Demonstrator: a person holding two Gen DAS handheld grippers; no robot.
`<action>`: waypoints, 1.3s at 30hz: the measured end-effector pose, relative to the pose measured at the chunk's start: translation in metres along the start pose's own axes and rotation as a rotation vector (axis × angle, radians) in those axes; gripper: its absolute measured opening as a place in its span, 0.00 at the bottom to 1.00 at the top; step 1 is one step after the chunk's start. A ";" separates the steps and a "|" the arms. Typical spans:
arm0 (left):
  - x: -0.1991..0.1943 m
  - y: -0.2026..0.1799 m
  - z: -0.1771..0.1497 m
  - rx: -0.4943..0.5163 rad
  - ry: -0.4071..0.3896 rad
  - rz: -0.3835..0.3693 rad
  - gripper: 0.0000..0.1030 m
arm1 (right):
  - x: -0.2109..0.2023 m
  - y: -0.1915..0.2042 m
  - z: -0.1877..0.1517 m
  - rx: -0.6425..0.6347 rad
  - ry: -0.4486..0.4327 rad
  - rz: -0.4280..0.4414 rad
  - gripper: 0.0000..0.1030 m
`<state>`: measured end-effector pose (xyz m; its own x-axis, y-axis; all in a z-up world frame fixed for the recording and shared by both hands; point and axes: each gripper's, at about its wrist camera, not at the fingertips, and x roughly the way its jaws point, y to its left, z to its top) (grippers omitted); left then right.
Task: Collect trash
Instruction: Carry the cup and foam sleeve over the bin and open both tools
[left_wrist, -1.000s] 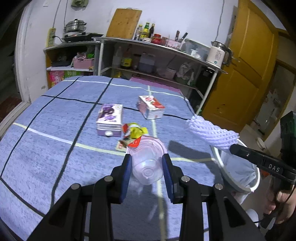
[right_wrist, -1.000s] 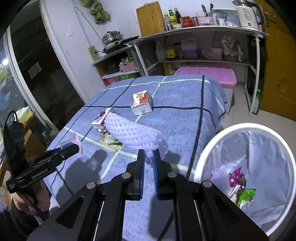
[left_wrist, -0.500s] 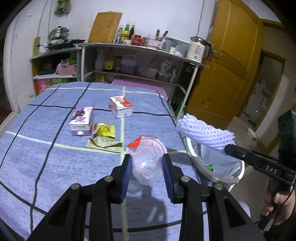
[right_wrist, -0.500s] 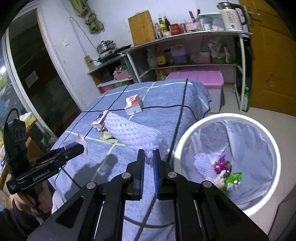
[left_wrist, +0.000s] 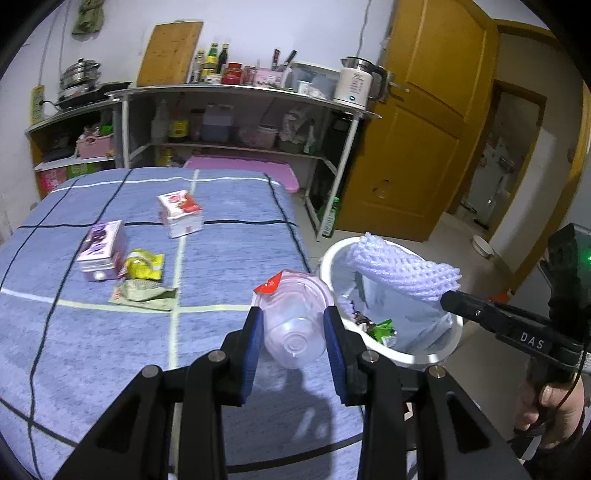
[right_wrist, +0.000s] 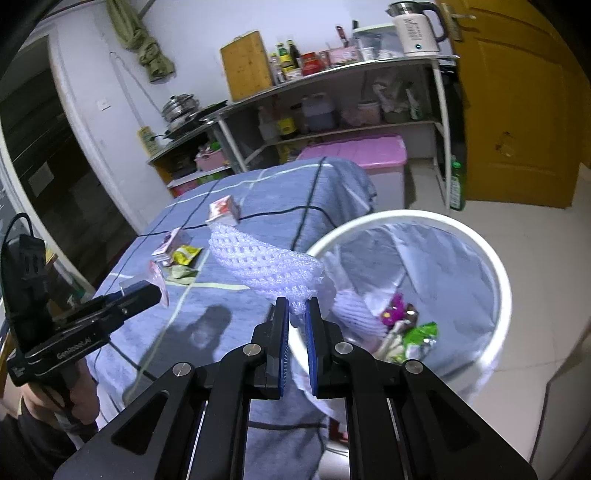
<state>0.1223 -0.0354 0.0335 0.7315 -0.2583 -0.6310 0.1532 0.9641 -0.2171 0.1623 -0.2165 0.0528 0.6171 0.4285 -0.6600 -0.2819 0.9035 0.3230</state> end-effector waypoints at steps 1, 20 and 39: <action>0.002 -0.003 0.001 0.005 0.003 -0.006 0.34 | -0.001 -0.005 -0.001 0.009 0.000 -0.008 0.09; 0.057 -0.069 0.008 0.105 0.089 -0.120 0.34 | -0.012 -0.067 -0.013 0.113 0.016 -0.094 0.09; 0.097 -0.086 0.005 0.119 0.176 -0.180 0.39 | 0.009 -0.089 -0.019 0.116 0.087 -0.149 0.12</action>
<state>0.1832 -0.1428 -0.0059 0.5605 -0.4226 -0.7122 0.3545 0.8997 -0.2549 0.1790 -0.2929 0.0055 0.5785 0.2942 -0.7608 -0.1023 0.9515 0.2902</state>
